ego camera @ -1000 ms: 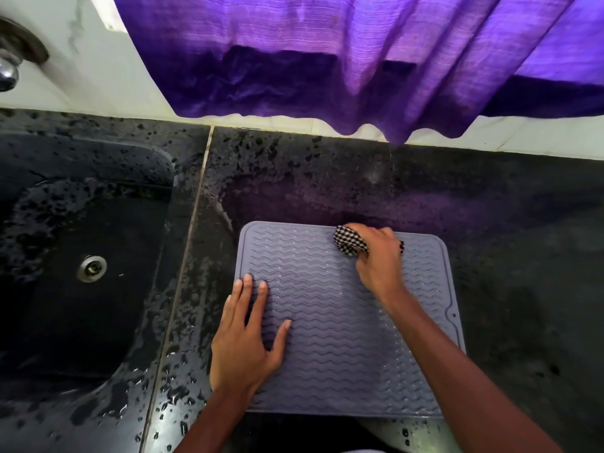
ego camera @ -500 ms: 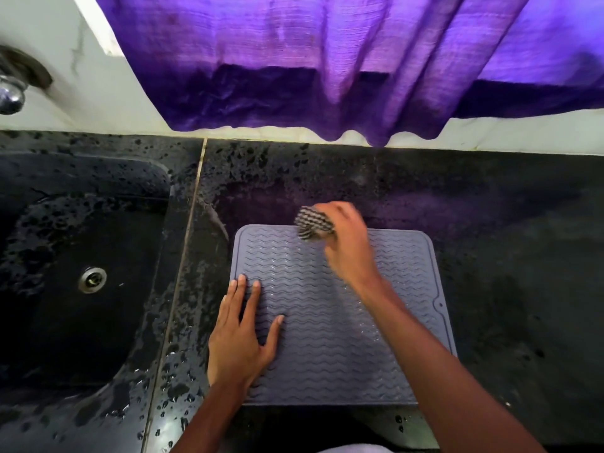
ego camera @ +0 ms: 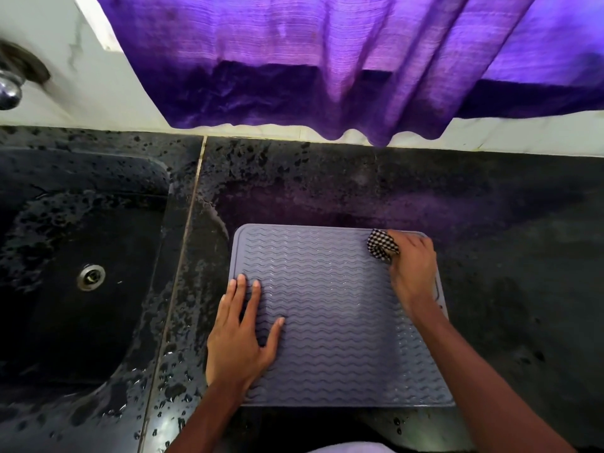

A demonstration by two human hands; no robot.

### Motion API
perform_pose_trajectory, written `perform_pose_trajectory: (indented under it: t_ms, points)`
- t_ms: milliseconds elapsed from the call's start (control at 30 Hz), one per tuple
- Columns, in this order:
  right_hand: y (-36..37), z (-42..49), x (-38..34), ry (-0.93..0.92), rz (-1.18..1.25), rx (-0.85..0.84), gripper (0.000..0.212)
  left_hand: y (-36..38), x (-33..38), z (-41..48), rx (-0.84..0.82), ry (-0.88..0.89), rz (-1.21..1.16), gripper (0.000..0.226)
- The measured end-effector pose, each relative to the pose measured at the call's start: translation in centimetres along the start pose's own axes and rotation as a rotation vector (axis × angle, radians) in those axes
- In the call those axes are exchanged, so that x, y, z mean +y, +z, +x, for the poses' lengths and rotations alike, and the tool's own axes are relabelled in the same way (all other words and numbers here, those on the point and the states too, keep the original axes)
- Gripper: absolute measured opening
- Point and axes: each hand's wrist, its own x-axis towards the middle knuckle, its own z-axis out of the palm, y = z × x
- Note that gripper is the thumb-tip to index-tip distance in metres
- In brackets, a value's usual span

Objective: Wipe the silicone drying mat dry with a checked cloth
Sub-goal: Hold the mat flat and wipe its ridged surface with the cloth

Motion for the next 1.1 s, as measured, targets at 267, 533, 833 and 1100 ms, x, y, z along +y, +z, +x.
perform_pose_trajectory:
  t_ms: [267, 533, 833, 1100]
  points:
    - [1.1, -0.6, -6.9, -0.047, 0.182, 0.009, 0.06, -0.1, 0.2, 0.1, 0.008, 0.007, -0.003, 0.079]
    - [3.1, -0.7, -15.8, -0.262, 0.301, -0.154, 0.047, -0.2, 0.1, 0.0, 0.012, 0.016, -0.004, 0.079]
    - [-1.4, 0.9, -8.2, -0.116, 0.252, 0.049, 0.048, -0.2, 0.1, 0.0, -0.002, -0.004, -0.008, 0.08]
    - [1.7, -1.2, -5.9, -0.009, 0.196, 0.025, 0.066, -0.2, 0.1, 0.1, 0.01, 0.033, 0.007, 0.079]
